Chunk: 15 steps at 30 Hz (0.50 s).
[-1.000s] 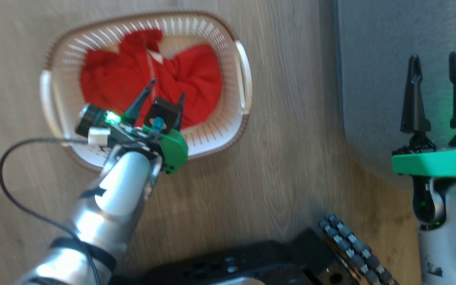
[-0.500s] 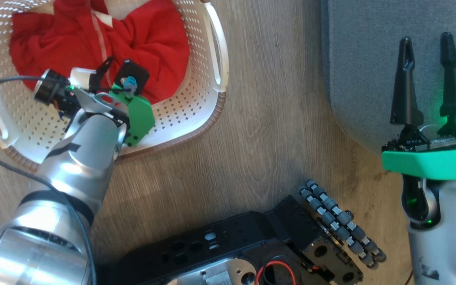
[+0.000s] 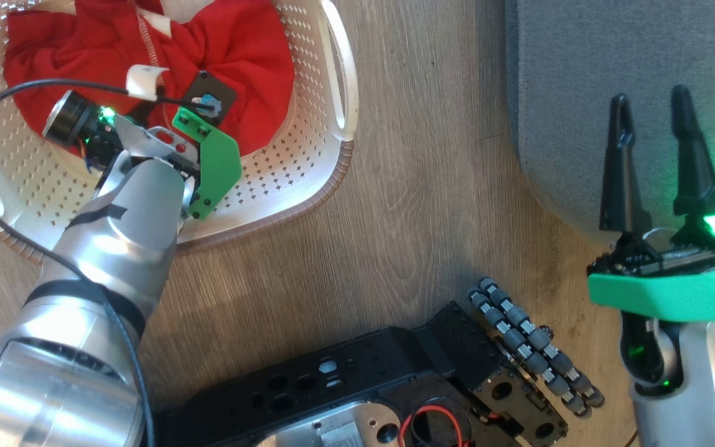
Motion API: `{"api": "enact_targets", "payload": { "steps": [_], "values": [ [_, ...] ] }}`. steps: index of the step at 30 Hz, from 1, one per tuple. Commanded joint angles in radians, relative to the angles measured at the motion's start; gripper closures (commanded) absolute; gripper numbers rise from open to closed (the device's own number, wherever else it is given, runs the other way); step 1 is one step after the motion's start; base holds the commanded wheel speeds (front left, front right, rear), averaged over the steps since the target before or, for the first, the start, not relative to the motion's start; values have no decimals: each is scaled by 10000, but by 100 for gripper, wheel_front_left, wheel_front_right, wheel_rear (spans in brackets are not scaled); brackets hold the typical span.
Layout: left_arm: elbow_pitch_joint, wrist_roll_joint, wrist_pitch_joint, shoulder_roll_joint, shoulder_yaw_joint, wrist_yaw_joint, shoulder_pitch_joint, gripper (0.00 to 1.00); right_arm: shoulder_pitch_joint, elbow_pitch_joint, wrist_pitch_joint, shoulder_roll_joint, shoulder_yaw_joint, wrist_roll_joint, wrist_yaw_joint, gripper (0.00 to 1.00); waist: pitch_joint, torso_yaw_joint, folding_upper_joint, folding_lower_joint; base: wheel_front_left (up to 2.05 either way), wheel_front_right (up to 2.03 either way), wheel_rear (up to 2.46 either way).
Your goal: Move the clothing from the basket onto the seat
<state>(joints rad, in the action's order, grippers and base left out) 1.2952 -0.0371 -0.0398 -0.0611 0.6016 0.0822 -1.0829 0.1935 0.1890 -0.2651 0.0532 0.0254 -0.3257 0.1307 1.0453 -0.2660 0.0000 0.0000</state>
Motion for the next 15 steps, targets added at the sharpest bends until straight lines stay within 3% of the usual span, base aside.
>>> {"api": "enact_targets", "payload": {
  "steps": [1, 6, 12, 14, 15],
  "values": [
    [-51, -109, 173, -38, 26, -86, 289, 0, -724, 135, 33, -29, 290, -50, 0, 0, 17, 3, 0, 0, 0, 0, 0],
    [-47, -96, 689, 7, 253, -502, 242, 0, -885, 333, 33, -29, 170, -37, 0, 0, 82, 16, 0, 0, 0, 0, 0],
    [-46, -17, 1050, 51, 396, -446, 209, 0, -952, 499, 33, -29, 230, -33, 0, 0, 134, 62, 0, 0, 0, 0, 0],
    [-46, 40, 1204, 65, 417, -390, 198, 22, -974, 579, 33, -29, 260, -11, 0, 0, 146, 79, 0, 0, 0, 0, 0],
    [-46, 68, 1270, 71, 431, -374, 190, 42, -982, 615, 33, -29, 265, -1, 0, 0, 153, 86, 0, 0, 0, 0, 0]
  ]
}}
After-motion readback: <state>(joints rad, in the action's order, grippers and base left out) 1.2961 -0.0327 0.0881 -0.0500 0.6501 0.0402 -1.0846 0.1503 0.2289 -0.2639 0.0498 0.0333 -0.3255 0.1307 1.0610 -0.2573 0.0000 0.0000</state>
